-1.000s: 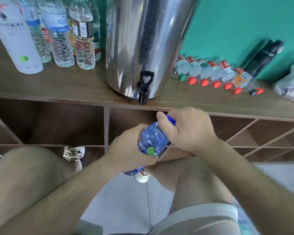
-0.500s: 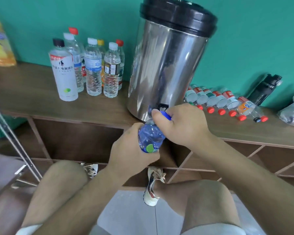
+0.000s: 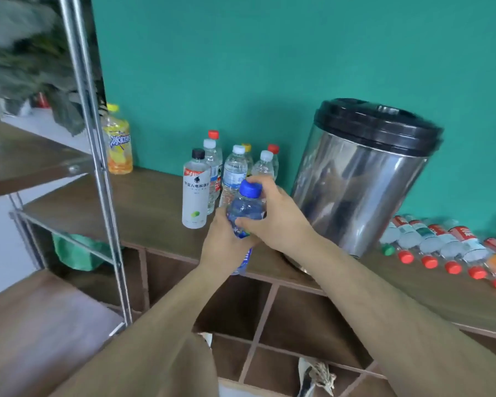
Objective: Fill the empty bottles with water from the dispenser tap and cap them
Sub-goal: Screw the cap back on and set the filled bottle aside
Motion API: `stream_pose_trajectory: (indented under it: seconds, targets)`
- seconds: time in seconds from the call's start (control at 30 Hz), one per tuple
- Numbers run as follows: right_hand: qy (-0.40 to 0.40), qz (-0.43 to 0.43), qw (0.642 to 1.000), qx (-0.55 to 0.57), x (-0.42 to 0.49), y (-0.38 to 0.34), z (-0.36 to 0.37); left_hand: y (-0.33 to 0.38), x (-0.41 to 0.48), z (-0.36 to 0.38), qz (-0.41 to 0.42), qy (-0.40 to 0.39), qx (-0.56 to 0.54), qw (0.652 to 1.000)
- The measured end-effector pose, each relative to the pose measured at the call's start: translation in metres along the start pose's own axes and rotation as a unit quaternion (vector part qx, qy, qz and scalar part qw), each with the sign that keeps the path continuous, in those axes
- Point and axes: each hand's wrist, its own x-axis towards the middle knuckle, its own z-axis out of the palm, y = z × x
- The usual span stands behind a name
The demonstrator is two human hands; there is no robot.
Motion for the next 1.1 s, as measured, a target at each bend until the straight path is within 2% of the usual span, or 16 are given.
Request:
stream_pose_trajectory:
  seconds: [0.17,0.3,0.37,0.57,0.73,0.83,0.93,1.1]
  targets:
    - [0.024,-0.005,0.998,0.051,0.034,0.019,0.031,-0.032,0.035,0.000,0.022,0.001,-0.003,1.000]
    - [0.029,-0.002,0.997,0.071,0.055,0.031,0.042,-0.050,0.046,-0.001,0.056,0.050,0.133,0.988]
    - [0.033,-0.007,0.998,0.060,0.067,0.036,0.047,-0.056,0.045,-0.001,0.056,0.076,0.163,0.982]
    - [0.053,0.010,0.997,0.049,0.095,0.045,0.059,-0.063,0.052,0.002,0.089,0.113,0.150,0.978]
    - [0.057,0.019,0.998,0.026,0.102,0.043,0.060,-0.057,0.056,-0.002,0.084,0.079,0.166,0.979]
    - [0.043,0.030,0.998,-0.023,0.094,0.037,0.059,-0.050,0.049,-0.008,0.075,0.047,0.174,0.981]
    - [0.091,0.034,0.993,-0.063,0.063,0.029,0.053,-0.038,0.036,-0.016,0.093,0.054,0.189,0.976]
    - [0.161,-0.044,0.984,-0.063,-0.018,0.020,0.017,0.000,0.007,-0.011,0.206,0.036,0.219,0.953]
